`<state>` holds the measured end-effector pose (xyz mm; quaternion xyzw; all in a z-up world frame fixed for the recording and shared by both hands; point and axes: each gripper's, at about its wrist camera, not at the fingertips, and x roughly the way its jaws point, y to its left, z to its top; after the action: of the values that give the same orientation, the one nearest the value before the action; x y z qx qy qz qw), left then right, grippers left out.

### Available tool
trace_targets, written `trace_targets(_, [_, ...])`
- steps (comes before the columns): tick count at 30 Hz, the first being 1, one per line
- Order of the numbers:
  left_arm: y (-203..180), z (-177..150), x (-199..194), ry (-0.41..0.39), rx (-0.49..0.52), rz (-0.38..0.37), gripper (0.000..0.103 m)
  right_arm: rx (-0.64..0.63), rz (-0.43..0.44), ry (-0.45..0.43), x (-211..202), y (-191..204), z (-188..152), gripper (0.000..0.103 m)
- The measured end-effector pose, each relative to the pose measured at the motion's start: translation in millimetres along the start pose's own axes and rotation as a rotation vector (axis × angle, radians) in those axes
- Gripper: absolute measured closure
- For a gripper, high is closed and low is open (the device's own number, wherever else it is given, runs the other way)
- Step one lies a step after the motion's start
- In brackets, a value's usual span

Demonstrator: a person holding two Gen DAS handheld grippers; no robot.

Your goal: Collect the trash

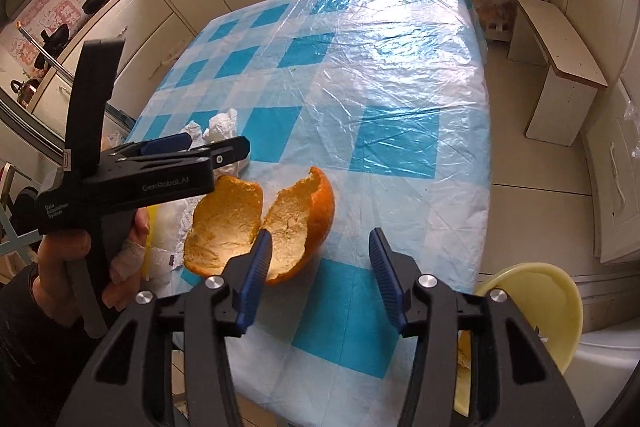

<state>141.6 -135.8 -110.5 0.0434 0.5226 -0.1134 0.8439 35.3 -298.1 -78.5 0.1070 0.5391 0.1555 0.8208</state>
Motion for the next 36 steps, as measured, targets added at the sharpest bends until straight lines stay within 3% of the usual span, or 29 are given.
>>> trace_targets(1, [-2,0,-1,-0.012,0.013,0.011,0.022,-0.007,-0.003,-0.005,0,2,-1,0.06])
trace_targets(2, [-4,-1,-2,-0.026,0.029,0.028,0.038,-0.016,-0.002,-0.004,2,4,0,0.074])
trace_targets(3, [-7,-1,-4,-0.039,0.051,0.032,0.045,-0.017,0.008,0.006,4,6,0,0.081])
trace_targets(4, [-8,-1,-6,-0.041,0.058,0.02,0.062,-0.018,0.01,-0.002,4,7,1,0.088])
trace_targets(5, [-8,0,-8,-0.039,0.06,0.012,0.072,-0.017,0.013,-0.013,1,7,1,0.094])
trace_targets(7, [-5,0,-9,-0.037,0.048,-0.012,0.076,0.012,0.049,-0.041,-7,3,4,0.096])
trace_targets(13, [7,-1,-10,-0.025,0.006,-0.055,0.078,0.227,0.264,-0.141,-33,-35,9,0.097])
trace_targets(15, [7,-1,-10,-0.025,0.006,-0.055,0.078,0.275,0.296,-0.158,-37,-44,9,0.097])
trace_targets(21, [11,-1,-13,-0.036,-0.016,-0.054,0.078,0.215,0.115,-0.122,-32,-41,10,0.096])
trace_targets(25, [11,-1,-20,-0.057,-0.015,-0.042,0.078,0.195,0.08,-0.076,-17,-35,7,0.069])
trace_targets(31, [6,-2,-19,-0.049,0.005,-0.014,0.077,0.162,0.056,-0.037,-2,-27,3,0.069])
trace_targets(36, [2,-3,-17,-0.044,0.038,0.0,0.077,0.174,0.063,-0.045,-3,-29,2,0.088])
